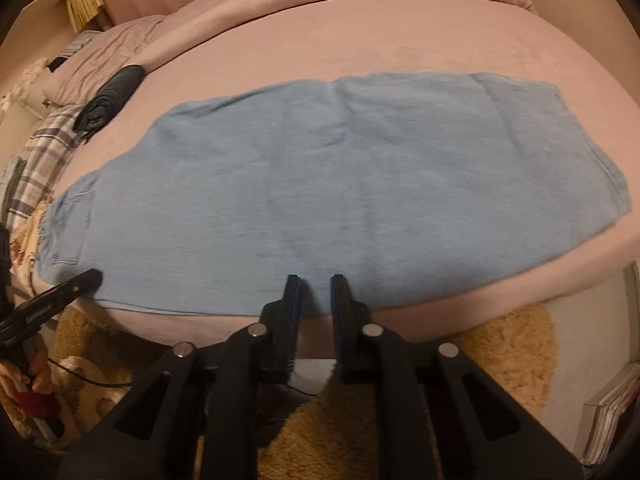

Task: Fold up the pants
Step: 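Pull the jeans flat with both tools and release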

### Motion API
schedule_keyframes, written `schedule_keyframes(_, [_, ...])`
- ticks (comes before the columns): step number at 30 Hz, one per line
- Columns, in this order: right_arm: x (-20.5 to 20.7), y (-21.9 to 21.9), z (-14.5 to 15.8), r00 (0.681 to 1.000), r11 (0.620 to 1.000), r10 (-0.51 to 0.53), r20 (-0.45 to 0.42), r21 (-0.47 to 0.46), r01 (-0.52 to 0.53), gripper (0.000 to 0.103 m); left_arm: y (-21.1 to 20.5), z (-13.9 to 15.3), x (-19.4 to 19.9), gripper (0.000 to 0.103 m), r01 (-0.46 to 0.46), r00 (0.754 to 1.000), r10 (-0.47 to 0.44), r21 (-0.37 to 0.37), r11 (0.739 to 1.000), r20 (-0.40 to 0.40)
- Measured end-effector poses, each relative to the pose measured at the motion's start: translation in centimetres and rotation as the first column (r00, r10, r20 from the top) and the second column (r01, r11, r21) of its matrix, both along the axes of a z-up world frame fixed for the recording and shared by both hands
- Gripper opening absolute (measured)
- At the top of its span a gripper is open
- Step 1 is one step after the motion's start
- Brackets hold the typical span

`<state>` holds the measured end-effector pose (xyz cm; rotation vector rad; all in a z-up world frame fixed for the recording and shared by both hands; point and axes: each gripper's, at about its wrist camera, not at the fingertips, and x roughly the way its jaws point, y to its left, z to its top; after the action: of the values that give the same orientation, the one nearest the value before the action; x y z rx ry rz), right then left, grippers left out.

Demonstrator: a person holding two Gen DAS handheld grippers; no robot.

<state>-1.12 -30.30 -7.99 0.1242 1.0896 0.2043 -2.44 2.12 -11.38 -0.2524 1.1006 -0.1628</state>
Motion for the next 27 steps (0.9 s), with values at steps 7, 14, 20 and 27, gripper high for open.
schedule_keyframes(7, [0.6,-2.7,0.4,0.998,0.998,-0.062,0.021,-0.022,0.063,0.008,0.6,0.1,-1.1,0.007,-0.011,1.0,0.011,-0.007,1.0,-0.003])
schedule_keyframes(14, [1.0,-4.7,0.9,0.989,0.989,-0.142,0.038,-0.031,0.143,0.012,-0.2,2.0,-0.6,0.007,0.047,0.999,-0.047,-0.054,0.997,0.013])
schedule_keyframes(20, [1.5,-5.1,0.9,0.989,0.988,-0.144,0.043,-0.052,0.147,0.012,-3.5,3.5,0.7,0.007,0.144,0.988,-0.141,-0.056,0.988,0.057])
schedule_keyframes(27, [0.8,-6.6,1.5,0.981,0.98,-0.179,0.076,-0.074,0.184,0.019,-5.9,2.6,2.2,0.007,0.204,0.979,-0.201,-0.069,0.977,0.044])
